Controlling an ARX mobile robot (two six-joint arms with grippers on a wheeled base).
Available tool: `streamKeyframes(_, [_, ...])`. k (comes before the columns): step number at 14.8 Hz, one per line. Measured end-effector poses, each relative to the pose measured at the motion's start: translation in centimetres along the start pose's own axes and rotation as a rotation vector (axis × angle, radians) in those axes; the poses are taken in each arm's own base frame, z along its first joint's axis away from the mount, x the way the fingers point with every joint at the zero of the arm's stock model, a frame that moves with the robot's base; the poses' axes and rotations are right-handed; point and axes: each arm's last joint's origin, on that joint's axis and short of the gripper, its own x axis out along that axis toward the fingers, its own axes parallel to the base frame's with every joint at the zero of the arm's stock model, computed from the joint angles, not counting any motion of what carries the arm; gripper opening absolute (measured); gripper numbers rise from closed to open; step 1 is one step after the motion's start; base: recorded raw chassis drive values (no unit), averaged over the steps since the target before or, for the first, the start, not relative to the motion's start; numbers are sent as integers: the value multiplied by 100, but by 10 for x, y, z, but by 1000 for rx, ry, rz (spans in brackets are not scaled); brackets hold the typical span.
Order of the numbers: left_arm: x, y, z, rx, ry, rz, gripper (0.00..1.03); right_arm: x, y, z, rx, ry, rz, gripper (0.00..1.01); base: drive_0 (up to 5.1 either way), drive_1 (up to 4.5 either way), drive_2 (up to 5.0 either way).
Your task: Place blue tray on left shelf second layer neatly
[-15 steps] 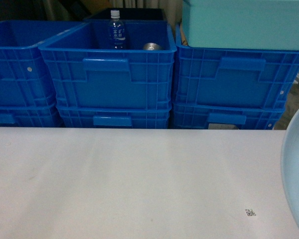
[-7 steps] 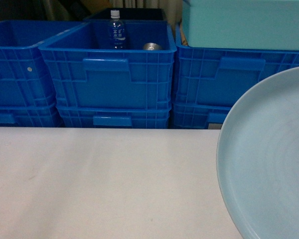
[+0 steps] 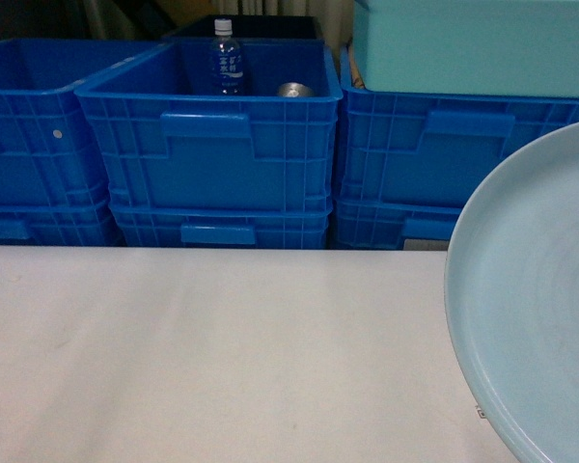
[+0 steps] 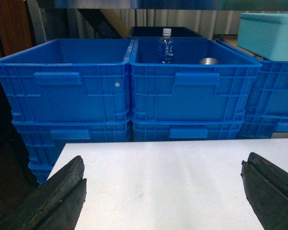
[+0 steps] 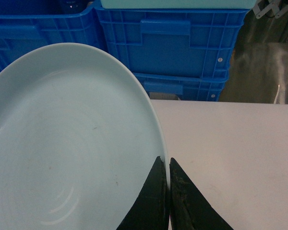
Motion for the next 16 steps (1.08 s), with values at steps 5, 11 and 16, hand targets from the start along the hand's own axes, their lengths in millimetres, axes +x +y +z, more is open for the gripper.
streamKeyframes(5, [0,0,0,0,0,0,98,0,0,0,1,0,2,2,0,0,0])
streamKeyframes(11, [0,0,0,0,0,0,98,0,0,0,1,0,2,2,-11,-11,-11])
streamKeyframes(16, [0,0,0,0,0,2,98,0,0,-1,2,3,8,2,243,-614,-275])
